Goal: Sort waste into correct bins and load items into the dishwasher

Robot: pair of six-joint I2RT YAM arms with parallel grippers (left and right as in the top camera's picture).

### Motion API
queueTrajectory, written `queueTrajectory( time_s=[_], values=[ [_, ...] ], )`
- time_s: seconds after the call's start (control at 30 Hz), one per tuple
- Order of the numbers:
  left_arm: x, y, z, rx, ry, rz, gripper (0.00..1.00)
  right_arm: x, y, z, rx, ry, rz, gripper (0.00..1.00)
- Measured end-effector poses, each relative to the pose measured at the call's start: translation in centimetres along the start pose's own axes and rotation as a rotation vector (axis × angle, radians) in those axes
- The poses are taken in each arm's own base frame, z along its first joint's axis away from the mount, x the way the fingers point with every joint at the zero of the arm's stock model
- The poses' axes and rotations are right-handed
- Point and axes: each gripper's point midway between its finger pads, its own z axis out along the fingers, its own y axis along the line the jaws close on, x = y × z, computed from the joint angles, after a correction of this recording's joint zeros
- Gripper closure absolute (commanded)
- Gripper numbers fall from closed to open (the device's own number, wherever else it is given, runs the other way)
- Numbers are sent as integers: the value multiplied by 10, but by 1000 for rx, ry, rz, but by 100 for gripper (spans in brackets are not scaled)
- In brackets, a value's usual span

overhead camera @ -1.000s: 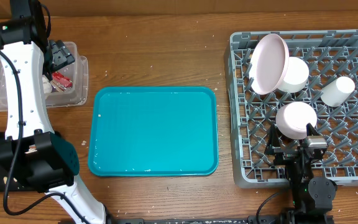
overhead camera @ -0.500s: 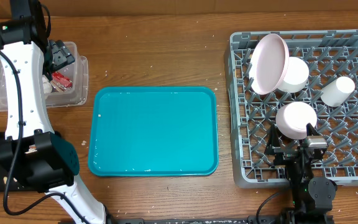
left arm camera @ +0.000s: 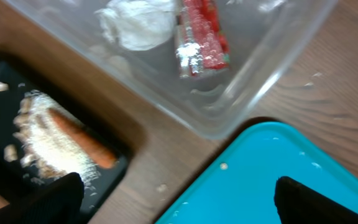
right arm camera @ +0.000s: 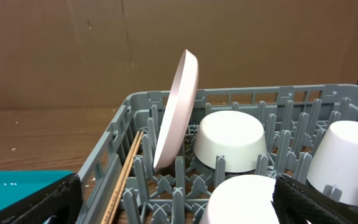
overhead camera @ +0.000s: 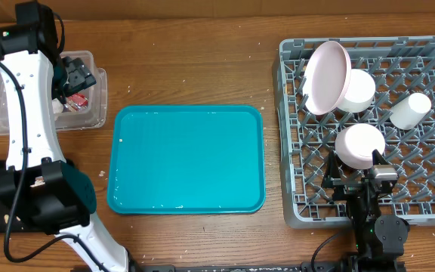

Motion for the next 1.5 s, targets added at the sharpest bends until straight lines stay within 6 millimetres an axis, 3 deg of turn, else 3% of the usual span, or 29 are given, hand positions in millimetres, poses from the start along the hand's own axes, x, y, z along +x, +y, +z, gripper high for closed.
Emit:
queueTrajectory(
  time_s=[0.2, 0.33, 0.43, 0.57, 0.8, 1.0, 1.07, 1.5],
  values=[
    [6, -31, -13, 124, -128, 60, 0, 0, 0, 0, 0, 0, 0, 0],
    [32, -49, -24, 203, -231, 156, 0, 0, 0, 0, 0, -1, 0, 0],
    [56, -49, -22, 241, -282, 195, 0, 0, 0, 0, 0, 0, 0, 0],
    [86, -38, -4, 271, -320, 209, 0, 0, 0, 0, 0, 0, 0, 0],
    [146, -24, 45, 337, -377, 224, 0, 0, 0, 0, 0, -2, 0, 0],
    [212, 4, 83, 315, -293, 243, 0, 0, 0, 0, 0, 0, 0, 0],
    [224, 10, 89, 315, -290, 244, 0, 0, 0, 0, 0, 0, 0, 0],
    [219, -8, 65, 507, -607, 327, 0, 0, 0, 0, 0, 0, 0, 0]
  ],
)
